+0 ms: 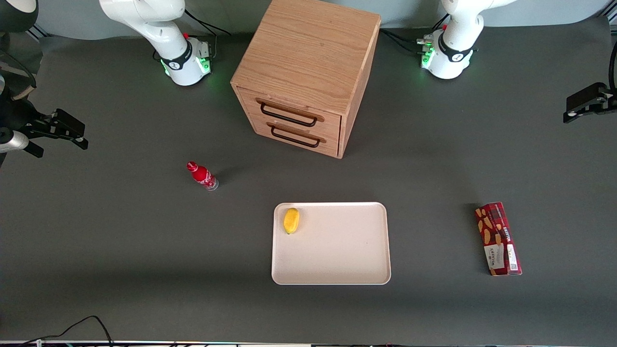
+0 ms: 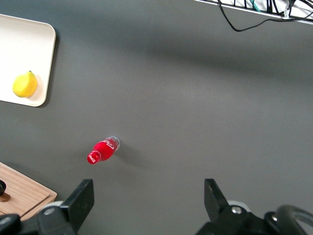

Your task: Place red cookie box on tray

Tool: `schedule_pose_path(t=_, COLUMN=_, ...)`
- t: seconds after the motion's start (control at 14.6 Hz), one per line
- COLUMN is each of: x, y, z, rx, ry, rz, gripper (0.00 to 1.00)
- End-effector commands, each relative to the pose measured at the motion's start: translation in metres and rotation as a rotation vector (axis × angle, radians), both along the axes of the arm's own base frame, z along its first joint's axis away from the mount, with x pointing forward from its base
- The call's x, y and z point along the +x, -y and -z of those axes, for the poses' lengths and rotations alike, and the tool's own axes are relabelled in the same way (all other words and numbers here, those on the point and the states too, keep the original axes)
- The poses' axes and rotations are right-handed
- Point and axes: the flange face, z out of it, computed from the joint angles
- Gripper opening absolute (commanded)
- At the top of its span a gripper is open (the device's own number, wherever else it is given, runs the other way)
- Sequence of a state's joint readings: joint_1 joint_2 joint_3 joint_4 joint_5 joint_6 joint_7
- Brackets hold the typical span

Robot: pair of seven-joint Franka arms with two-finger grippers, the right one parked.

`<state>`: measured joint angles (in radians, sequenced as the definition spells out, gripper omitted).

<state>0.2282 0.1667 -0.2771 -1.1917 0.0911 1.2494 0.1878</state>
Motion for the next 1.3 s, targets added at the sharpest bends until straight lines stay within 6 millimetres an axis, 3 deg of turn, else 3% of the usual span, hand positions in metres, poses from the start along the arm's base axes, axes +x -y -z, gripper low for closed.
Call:
schedule_pose_path(t=0.0, x=-0.007, y=-0.011, z=-0.007, rx=-0.018, ry=-0.018, rz=0.021, gripper=1.0)
schedule_pose_path(t=0.62, x=-0.009, y=-0.028, z=-0.007, rx=-0.017, ry=-0.023, rz=0.003, gripper=1.0)
schedule_pose_path(t=0.82, x=0.0, y=-0.029, z=0.002, rx=-0.021, ry=-0.019, rz=0.004, gripper=1.0)
schedule_pose_path(t=1.03, x=0.037, y=-0.034, z=0.043, rx=-0.026, ry=-0.002, rz=-0.004, gripper=1.0)
schedule_pose_path(t=1.24, x=0.091, y=-0.048, z=0.118, rx=-0.031, ry=0.022, rz=-0.088, gripper=1.0)
